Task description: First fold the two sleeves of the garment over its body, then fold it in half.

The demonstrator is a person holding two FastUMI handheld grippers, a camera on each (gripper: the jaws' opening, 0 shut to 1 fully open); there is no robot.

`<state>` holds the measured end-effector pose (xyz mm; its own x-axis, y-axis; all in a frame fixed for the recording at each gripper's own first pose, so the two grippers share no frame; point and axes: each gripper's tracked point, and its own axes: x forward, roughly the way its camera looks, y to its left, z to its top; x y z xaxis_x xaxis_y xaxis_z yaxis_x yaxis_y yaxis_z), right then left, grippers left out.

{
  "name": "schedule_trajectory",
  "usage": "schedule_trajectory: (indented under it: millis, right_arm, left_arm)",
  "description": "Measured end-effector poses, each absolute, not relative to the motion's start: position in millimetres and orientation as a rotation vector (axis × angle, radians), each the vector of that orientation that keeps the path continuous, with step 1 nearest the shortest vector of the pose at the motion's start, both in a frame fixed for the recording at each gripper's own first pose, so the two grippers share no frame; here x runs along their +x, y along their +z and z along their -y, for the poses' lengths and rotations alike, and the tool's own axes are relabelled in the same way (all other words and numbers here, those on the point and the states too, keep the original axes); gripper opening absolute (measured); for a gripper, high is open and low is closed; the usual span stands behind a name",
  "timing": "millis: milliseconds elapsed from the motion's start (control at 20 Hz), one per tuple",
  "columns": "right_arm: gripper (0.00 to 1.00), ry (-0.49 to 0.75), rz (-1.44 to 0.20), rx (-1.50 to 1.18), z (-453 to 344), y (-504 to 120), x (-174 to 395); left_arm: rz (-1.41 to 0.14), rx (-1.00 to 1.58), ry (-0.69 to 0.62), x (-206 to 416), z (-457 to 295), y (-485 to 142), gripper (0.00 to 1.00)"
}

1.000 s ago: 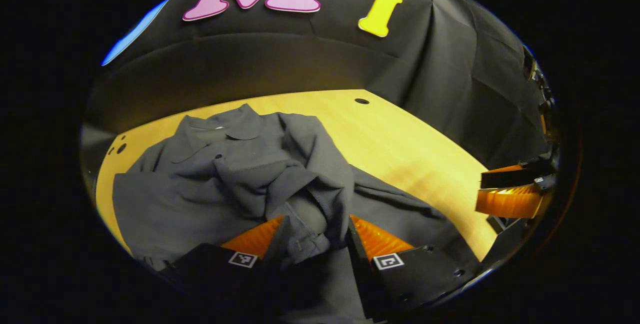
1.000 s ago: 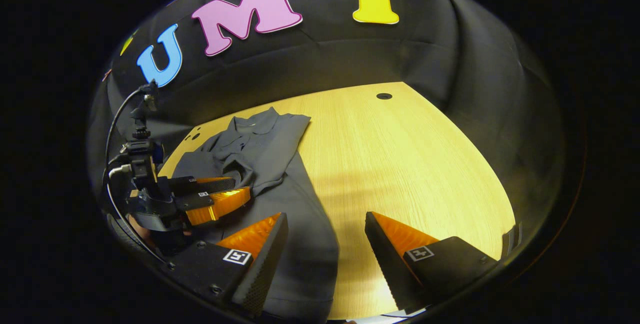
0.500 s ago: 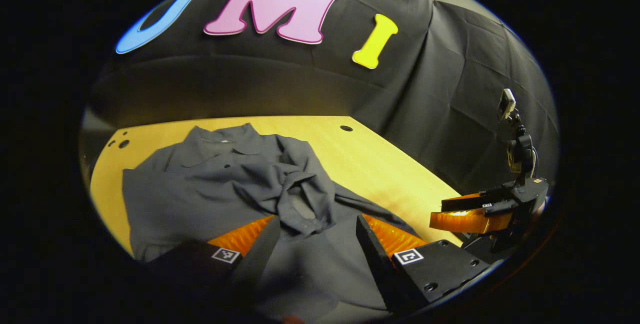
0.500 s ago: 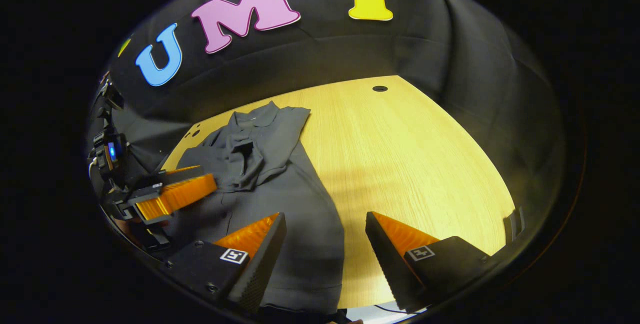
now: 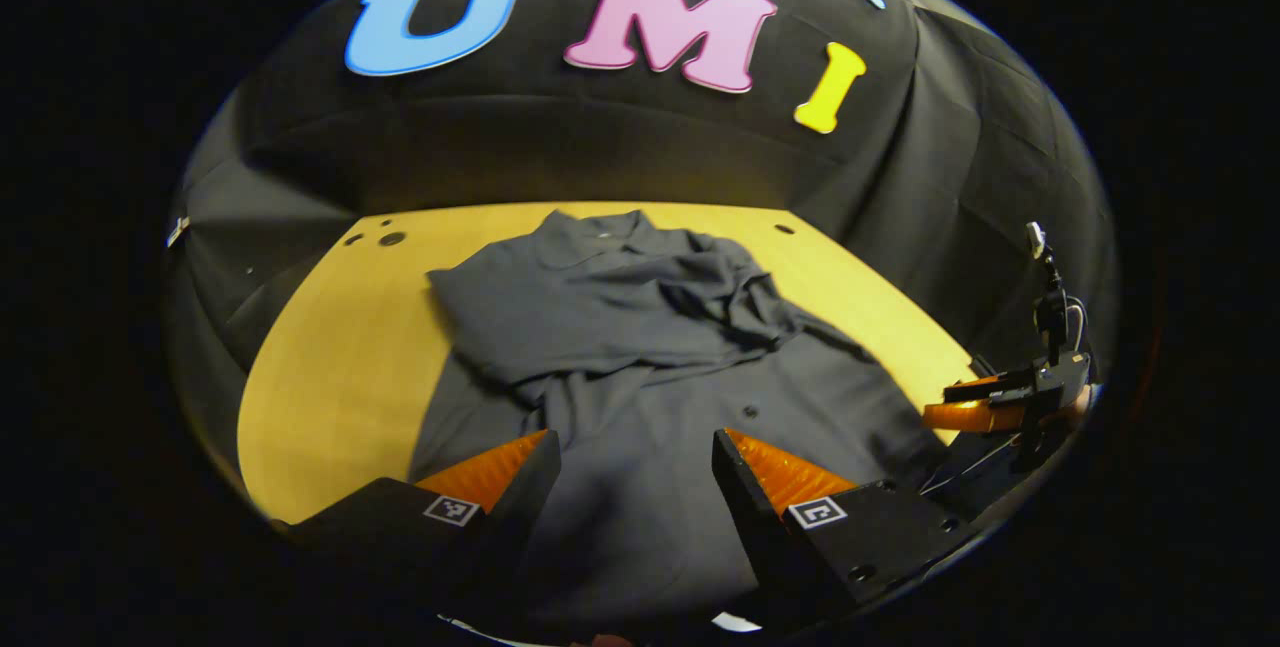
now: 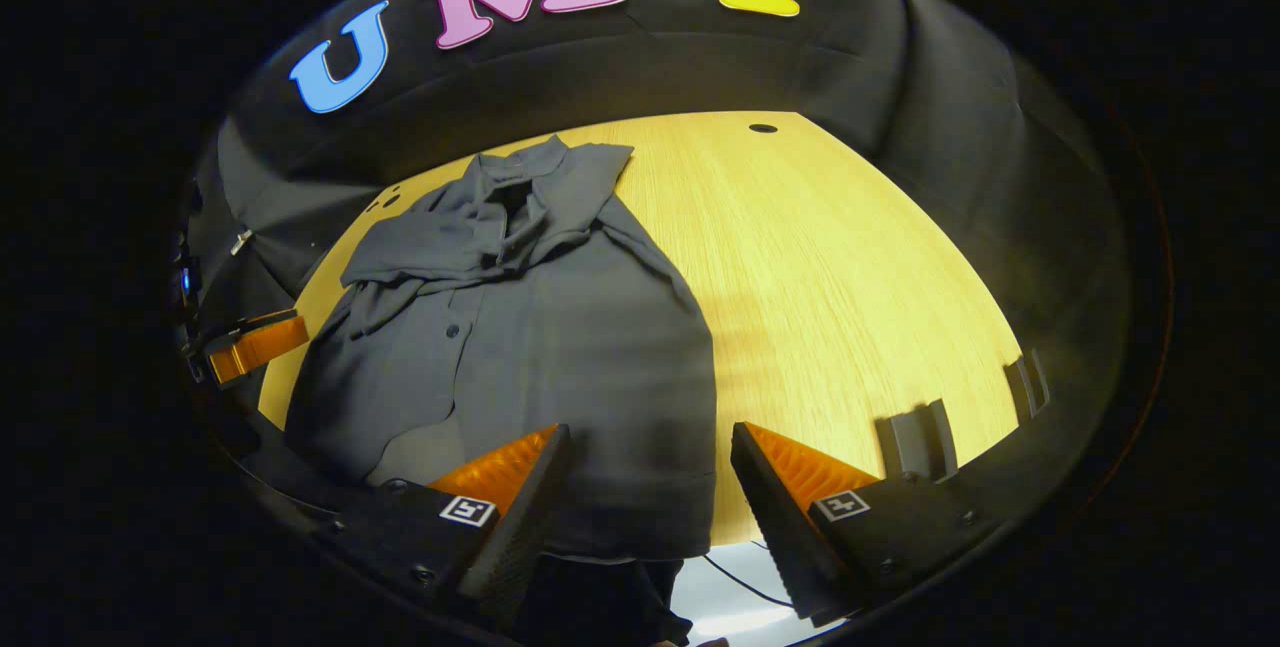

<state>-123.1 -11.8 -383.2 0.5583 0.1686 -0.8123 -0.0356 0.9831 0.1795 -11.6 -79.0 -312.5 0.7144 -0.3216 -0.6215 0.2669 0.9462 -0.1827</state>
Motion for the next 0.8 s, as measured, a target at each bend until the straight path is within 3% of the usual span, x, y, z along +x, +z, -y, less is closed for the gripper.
schedule_trajectory:
  millis: [300, 600, 650, 750, 800]
  right_arm:
    - [0.99, 0.105, -0.990, 0.108, 3, -393, -132]
    - [0.99, 0.094, -1.007, 0.073, 1, -402, -135]
    - [0.99, 0.095, -1.010, 0.065, 1, -404, -136]
    - [0.99, 0.099, -1.017, 0.052, -1, -408, -137]
    - [0.99, 0.105, -1.025, 0.047, -2, -411, -138]
  left_arm:
    - [-0.832, 0.036, -0.252, -64, 3, -365, 0.96]
    - [-0.926, -0.049, -0.224, -87, -13, -401, 0.96]
    - [-0.936, -0.044, -0.220, -88, -13, -405, 0.92]
    - [-0.947, -0.007, -0.210, -87, -16, -410, 0.96]
    - [-0.949, 0.014, -0.212, -86, -15, -411, 0.93]
